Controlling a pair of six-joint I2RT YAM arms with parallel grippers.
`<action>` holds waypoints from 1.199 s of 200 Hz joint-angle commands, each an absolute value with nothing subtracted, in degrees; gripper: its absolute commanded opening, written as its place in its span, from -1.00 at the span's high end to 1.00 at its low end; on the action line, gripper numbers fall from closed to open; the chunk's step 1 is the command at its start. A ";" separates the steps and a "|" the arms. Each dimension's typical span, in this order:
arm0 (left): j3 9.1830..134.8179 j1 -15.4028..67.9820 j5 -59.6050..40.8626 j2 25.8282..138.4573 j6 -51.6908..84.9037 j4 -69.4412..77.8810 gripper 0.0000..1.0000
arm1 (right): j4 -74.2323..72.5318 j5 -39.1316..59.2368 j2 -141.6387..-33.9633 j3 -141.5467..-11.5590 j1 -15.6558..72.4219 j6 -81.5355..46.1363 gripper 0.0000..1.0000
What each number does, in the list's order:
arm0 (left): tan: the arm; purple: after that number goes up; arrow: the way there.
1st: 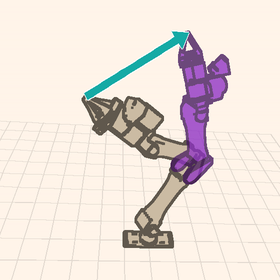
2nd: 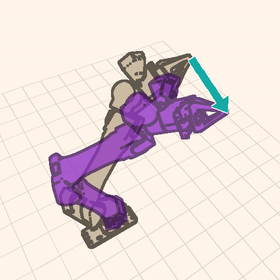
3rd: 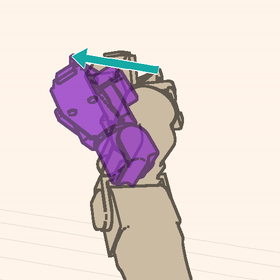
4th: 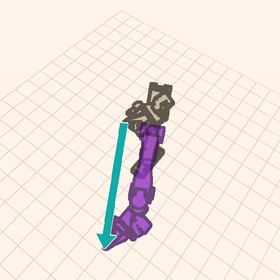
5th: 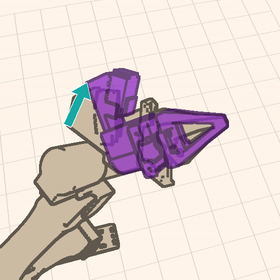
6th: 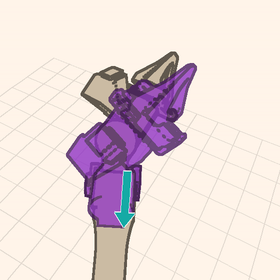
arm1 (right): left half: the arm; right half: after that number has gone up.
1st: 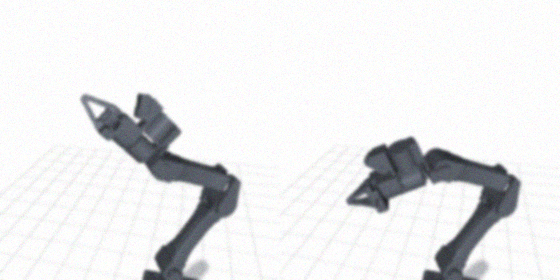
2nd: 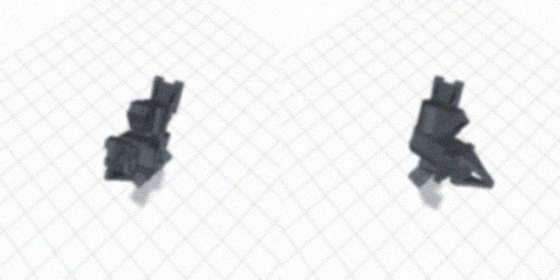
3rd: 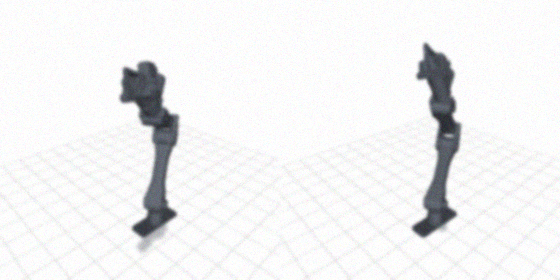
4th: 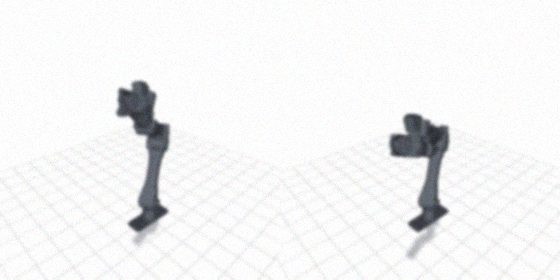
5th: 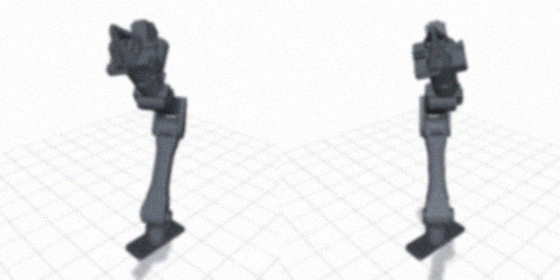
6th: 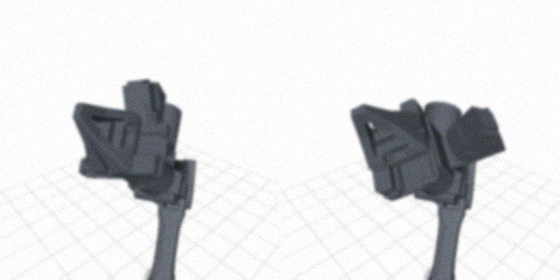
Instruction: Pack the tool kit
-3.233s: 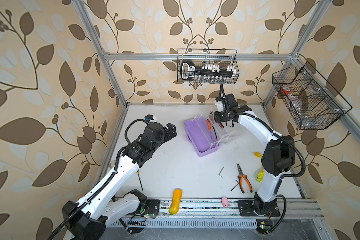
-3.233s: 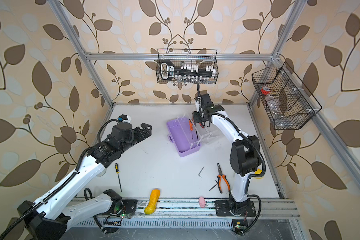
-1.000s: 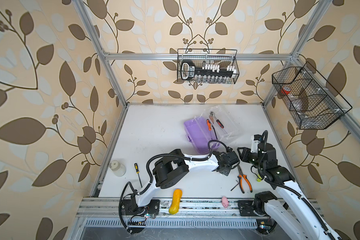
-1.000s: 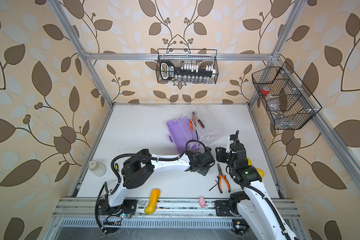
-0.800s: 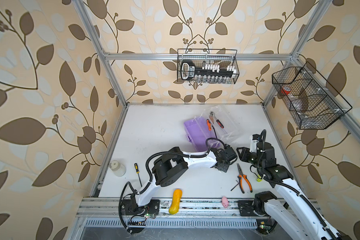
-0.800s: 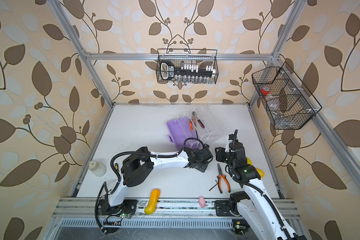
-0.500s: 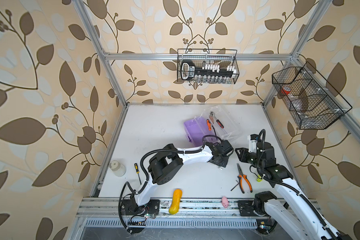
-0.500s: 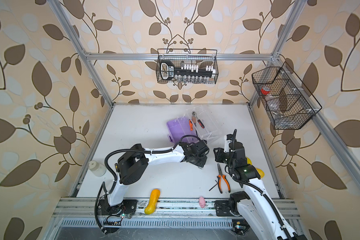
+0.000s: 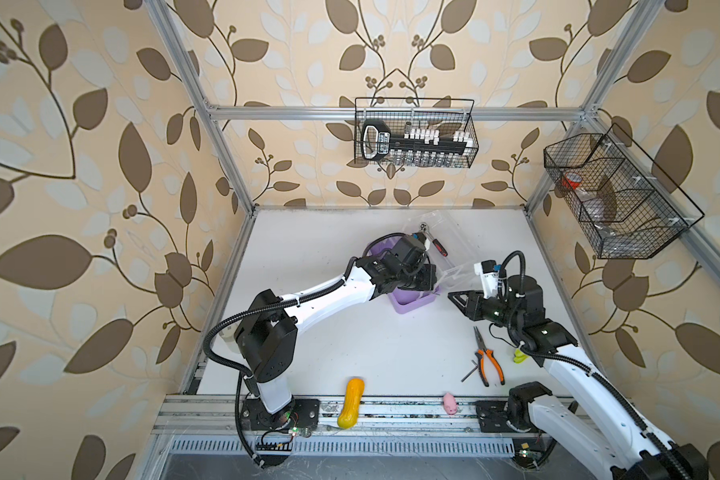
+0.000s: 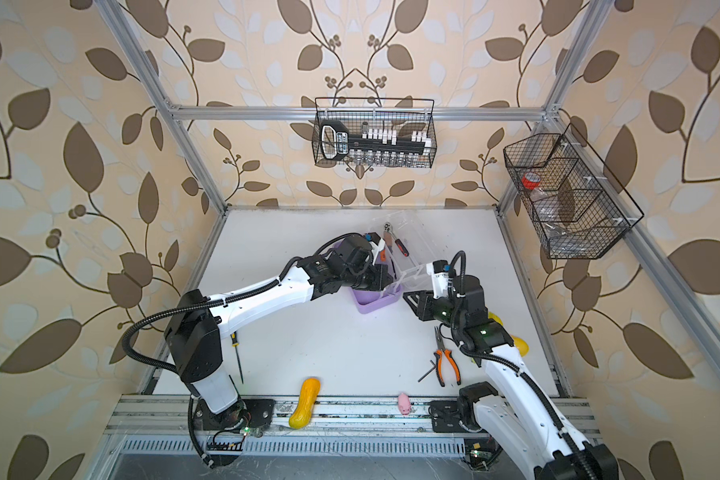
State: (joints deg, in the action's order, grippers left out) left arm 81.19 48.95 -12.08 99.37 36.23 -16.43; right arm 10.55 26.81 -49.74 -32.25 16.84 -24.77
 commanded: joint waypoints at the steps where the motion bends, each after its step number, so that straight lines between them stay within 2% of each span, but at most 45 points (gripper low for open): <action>1: 80.38 49.18 -14.18 96.11 36.74 -14.89 1.00 | 10.27 24.42 -50.89 -37.18 24.97 -20.29 0.31; 23: 79.47 48.70 -14.18 95.63 37.22 -14.79 1.00 | 11.55 17.63 -51.68 -39.03 30.25 -18.43 0.21; 76: 76.90 48.34 -13.74 93.05 37.62 -14.06 1.00 | 12.26 14.43 -55.09 -40.69 29.70 -18.45 0.07; 101: 75.43 48.04 -12.48 92.27 37.31 -14.67 1.00 | 13.53 14.03 -55.70 -40.18 29.33 -19.01 0.10; 116: 73.84 47.66 -11.87 91.88 37.61 -15.36 1.00 | 15.01 13.44 -55.16 -39.13 29.31 -19.50 0.22; 131: 70.85 47.00 -10.21 90.67 38.26 -15.38 1.00 | 17.46 10.76 -54.39 -37.78 29.42 -19.60 0.26; 160: 66.27 44.22 -10.00 88.94 40.05 -14.26 1.00 | 22.02 8.43 -55.23 -36.92 28.46 -19.50 0.28; 196: 66.74 43.60 -11.01 88.37 37.94 -16.35 1.00 | 23.40 9.01 -55.87 -37.29 27.50 -21.61 0.27; 231: 64.68 47.95 -8.87 85.91 30.35 -23.77 1.00 | 27.29 4.91 -54.51 -38.54 27.39 -23.18 0.26; 240: 63.96 50.00 -7.42 85.74 29.56 -26.29 0.94 | 27.42 4.82 -53.97 -38.56 26.64 -23.28 0.28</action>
